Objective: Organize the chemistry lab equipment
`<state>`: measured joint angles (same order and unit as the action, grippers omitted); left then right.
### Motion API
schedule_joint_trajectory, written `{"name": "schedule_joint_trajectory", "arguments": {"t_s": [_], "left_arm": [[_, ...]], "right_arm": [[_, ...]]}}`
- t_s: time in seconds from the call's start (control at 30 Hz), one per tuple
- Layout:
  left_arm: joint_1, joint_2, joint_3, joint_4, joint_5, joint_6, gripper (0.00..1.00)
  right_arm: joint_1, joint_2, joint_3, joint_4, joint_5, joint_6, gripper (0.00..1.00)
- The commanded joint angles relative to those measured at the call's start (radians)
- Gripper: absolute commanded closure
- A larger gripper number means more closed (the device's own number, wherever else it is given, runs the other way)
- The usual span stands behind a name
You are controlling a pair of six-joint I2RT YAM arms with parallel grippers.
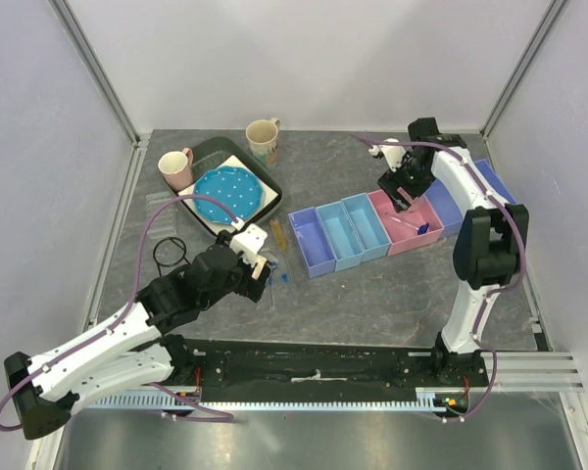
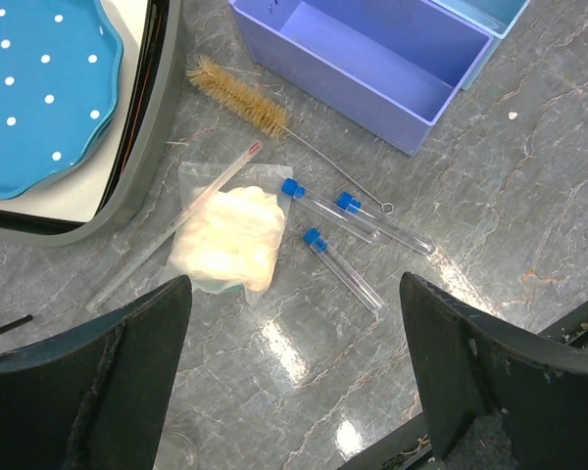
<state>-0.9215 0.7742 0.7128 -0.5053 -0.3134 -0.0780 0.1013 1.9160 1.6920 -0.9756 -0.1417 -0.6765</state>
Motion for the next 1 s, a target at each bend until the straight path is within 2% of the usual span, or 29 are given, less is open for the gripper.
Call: {"name": "schedule_joint_trajectory", "arguments": {"t_s": [0.0,0.27,0.47,0.57,0.67,0.97], "left_arm": [[0.012,-0.001,-0.006,0.053,-0.019,0.041,0.07],[0.021,0.008,-0.007,0.053,-0.018,0.044,0.07],[0.027,0.014,-0.007,0.053,-0.019,0.046,0.07],[0.027,0.010,-0.006,0.054,-0.009,0.049,0.07],[0.027,0.010,-0.007,0.053,-0.012,0.049,0.07],[0.027,0.005,-0.009,0.056,-0.015,0.046,0.07]], "right_arm": [[0.003,0.054,0.064,0.071,0.079,0.043,0.42],[0.008,0.132,0.061,0.121,0.119,0.069,0.38],[0.017,0.156,0.041,0.141,0.120,0.078,0.28],[0.015,0.172,0.043,0.146,0.120,0.087,0.21],[0.017,0.176,0.038,0.150,0.114,0.095,0.02],[0.017,0.098,0.028,0.149,0.094,0.106,0.02]]}}
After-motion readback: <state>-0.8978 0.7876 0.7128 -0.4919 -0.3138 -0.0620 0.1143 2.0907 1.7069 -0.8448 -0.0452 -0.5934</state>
